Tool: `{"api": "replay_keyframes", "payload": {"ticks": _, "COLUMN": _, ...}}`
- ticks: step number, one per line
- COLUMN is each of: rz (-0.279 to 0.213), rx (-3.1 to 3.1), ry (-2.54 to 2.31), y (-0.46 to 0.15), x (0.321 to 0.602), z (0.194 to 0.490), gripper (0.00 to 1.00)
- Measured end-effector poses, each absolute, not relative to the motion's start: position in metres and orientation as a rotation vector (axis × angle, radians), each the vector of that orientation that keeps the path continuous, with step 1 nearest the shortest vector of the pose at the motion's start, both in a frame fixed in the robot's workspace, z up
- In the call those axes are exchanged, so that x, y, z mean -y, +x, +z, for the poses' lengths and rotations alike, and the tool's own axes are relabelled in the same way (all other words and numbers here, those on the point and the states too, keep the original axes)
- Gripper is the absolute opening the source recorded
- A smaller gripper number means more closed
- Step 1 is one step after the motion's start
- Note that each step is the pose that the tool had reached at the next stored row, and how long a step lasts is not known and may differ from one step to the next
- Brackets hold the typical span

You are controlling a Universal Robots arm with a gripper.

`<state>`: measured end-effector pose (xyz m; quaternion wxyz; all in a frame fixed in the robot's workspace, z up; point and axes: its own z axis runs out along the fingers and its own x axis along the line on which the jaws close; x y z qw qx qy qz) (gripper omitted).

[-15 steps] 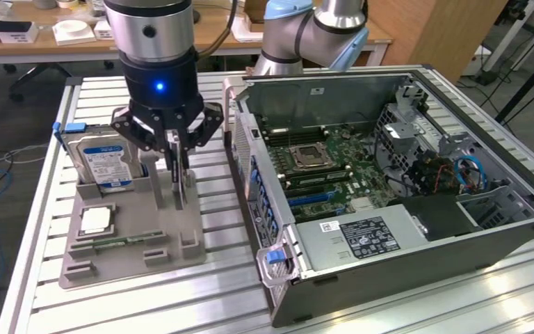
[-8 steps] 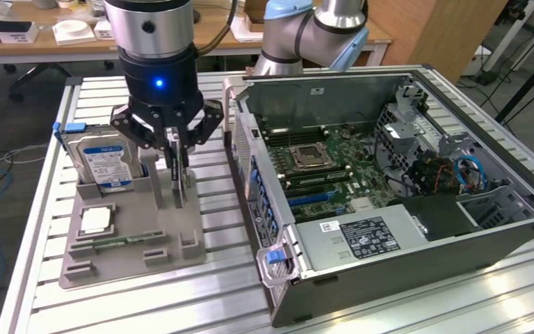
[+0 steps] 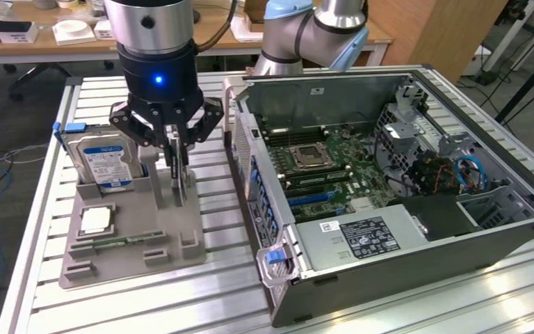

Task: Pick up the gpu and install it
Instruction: 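Pick up the gpu and move the gpu toward the slot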

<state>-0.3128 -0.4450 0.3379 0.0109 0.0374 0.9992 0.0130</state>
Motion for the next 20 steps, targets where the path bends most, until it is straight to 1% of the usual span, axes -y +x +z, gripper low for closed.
{"api": "replay_keyframes", "payload": {"ticks": 20, "rz": 0.041, "rx": -3.117, "ry": 0.116, "y": -0.313, "x": 0.445, "z": 0.349, "gripper": 0.27}}
